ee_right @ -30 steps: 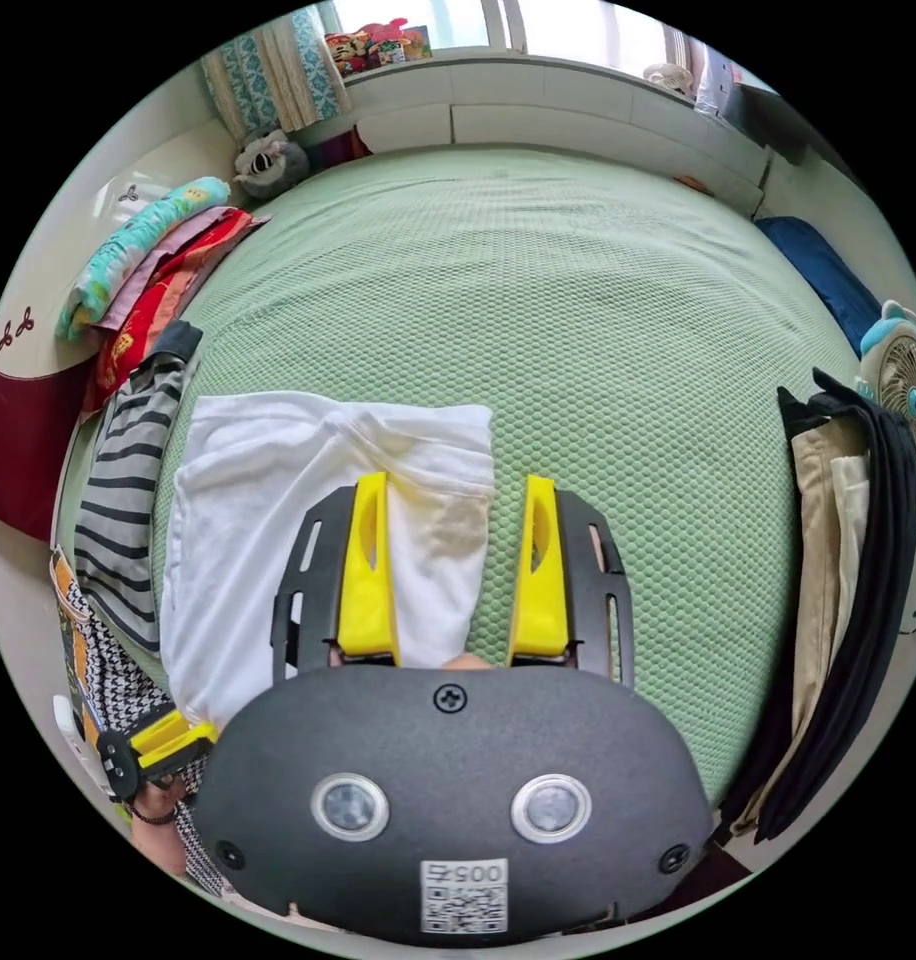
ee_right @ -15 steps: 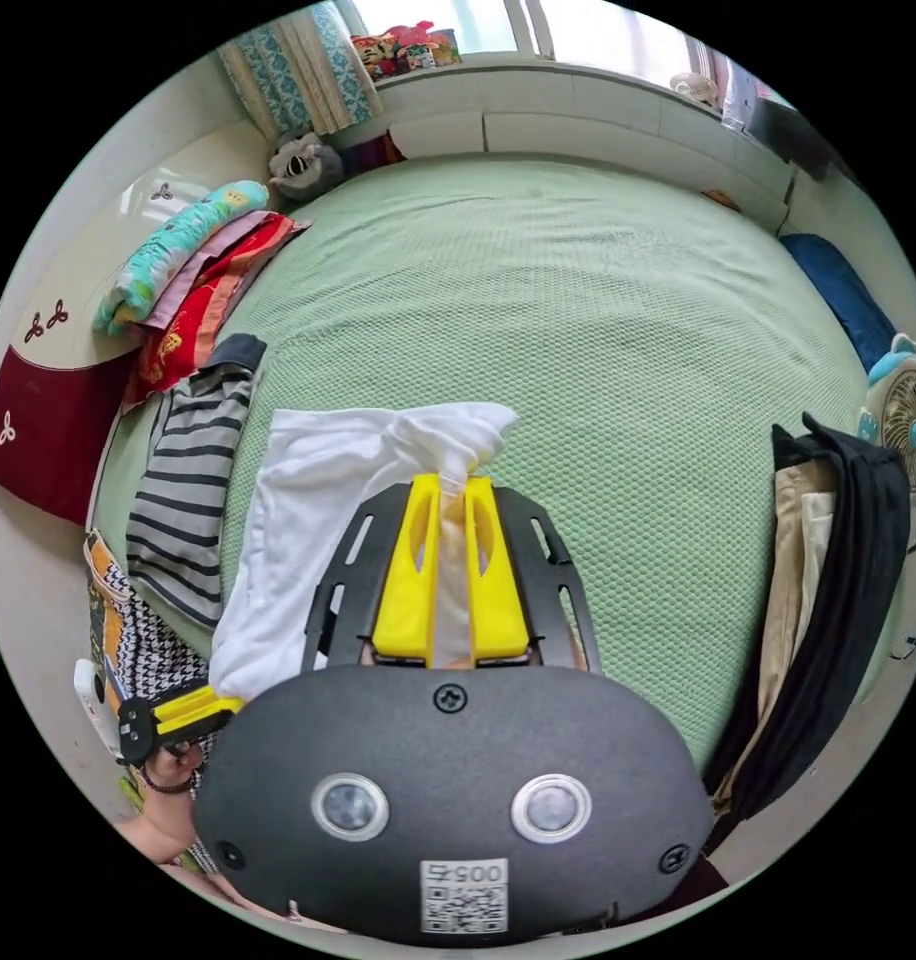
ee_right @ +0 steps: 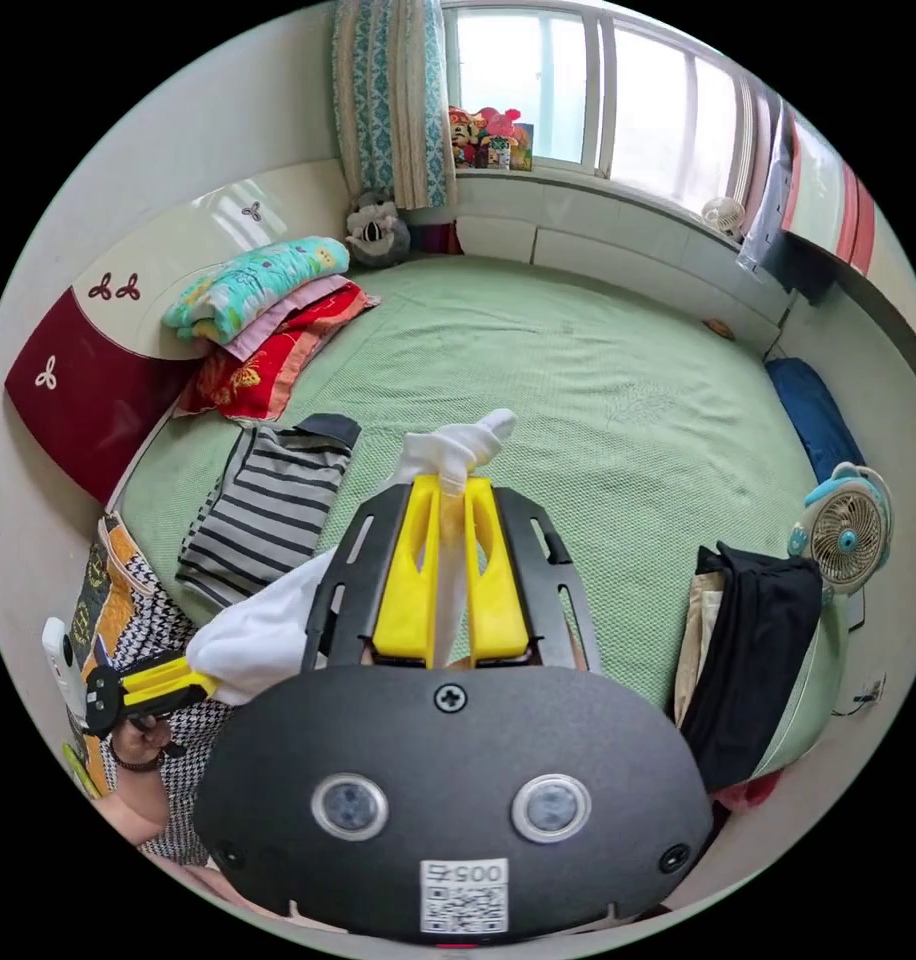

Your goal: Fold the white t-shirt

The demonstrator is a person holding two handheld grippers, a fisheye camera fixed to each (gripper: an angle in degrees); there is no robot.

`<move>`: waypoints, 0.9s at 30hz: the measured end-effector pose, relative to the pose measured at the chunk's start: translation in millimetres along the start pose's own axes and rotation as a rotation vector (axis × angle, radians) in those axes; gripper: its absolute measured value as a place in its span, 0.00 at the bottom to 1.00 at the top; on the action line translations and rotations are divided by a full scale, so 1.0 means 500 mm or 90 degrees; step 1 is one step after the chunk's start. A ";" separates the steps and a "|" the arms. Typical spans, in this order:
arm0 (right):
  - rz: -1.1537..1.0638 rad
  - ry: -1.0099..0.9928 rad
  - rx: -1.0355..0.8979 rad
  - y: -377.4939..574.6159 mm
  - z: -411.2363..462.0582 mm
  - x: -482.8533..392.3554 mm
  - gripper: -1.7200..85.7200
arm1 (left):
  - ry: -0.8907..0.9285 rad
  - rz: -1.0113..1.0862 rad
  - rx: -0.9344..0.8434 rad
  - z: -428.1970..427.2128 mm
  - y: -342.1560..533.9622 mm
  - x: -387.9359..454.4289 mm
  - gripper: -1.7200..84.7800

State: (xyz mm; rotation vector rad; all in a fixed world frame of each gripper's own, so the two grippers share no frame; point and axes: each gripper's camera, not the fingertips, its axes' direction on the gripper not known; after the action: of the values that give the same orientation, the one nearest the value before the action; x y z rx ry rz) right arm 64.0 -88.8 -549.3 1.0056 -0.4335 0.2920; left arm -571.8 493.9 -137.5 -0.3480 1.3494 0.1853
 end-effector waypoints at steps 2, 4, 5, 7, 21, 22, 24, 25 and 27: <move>-0.022 -0.003 0.019 -0.023 -0.030 -0.033 0.02 | -0.002 0.002 0.025 -0.051 -0.004 -0.009 0.08; -0.047 -0.019 0.046 -0.058 -0.067 -0.083 0.02 | -0.012 0.007 0.055 -0.106 -0.007 -0.017 0.08; -0.053 -0.024 0.054 -0.068 -0.077 -0.097 0.02 | -0.021 0.011 0.077 -0.146 -0.008 -0.023 0.08; -0.083 -0.046 0.093 -0.111 -0.111 -0.156 0.02 | -0.038 0.016 0.108 -0.204 -0.011 -0.033 0.08; -0.041 -0.162 -0.191 -0.019 0.275 -0.328 0.17 | -0.065 -0.177 -0.066 -0.030 -0.074 -0.413 0.09; -0.064 -0.181 -0.207 0.031 0.294 -0.330 0.18 | -0.061 -0.172 -0.061 -0.034 -0.074 -0.413 0.09; -0.080 -0.191 -0.216 0.087 0.315 -0.321 0.18 | -0.076 -0.137 -0.048 -0.042 -0.079 -0.399 0.09; -0.073 -0.190 -0.223 0.111 0.327 -0.311 0.18 | -0.083 -0.129 -0.052 -0.041 -0.082 -0.394 0.09; -0.075 -0.214 -0.230 0.134 0.342 -0.303 0.16 | -0.114 -0.106 -0.075 -0.031 -0.095 -0.375 0.09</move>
State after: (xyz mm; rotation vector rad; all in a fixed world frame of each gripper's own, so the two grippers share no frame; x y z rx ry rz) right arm -134.6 -207.5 -492.7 0.7211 -0.7007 -0.0648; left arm -611.0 457.0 49.0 -0.5292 1.1302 0.1534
